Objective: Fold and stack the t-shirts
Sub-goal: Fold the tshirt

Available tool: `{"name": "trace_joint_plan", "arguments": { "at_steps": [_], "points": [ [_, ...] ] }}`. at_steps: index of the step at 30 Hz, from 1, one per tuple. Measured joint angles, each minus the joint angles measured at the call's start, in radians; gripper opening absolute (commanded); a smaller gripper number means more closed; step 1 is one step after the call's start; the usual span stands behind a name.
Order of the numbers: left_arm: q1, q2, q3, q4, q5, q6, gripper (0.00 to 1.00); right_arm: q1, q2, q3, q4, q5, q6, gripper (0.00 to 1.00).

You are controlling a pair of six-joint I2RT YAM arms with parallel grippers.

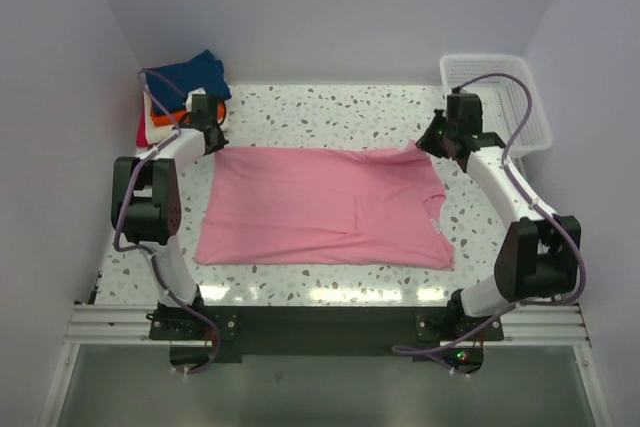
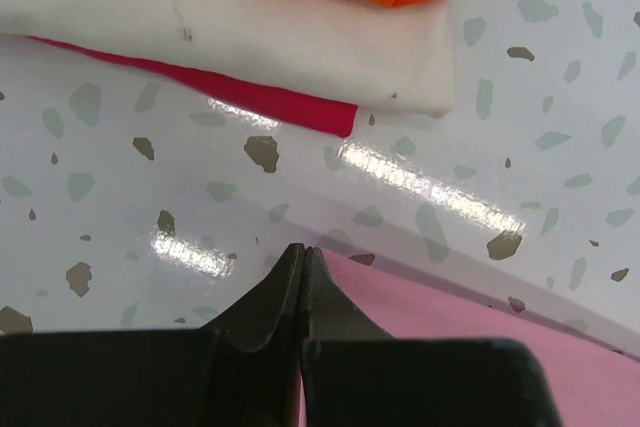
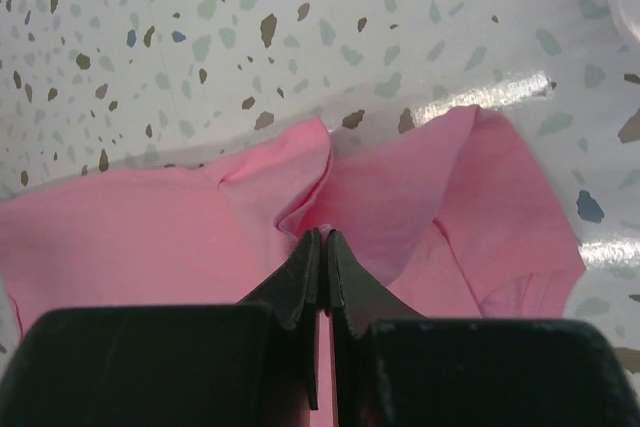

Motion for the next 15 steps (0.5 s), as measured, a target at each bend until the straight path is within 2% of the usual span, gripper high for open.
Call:
{"name": "trace_joint_plan", "arguments": {
  "at_steps": [15],
  "points": [
    [0.014, -0.141, -0.122, -0.014, 0.018, -0.059, 0.00, 0.000, -0.287, -0.164, -0.121, 0.020, 0.006, 0.00]
  ]
}}
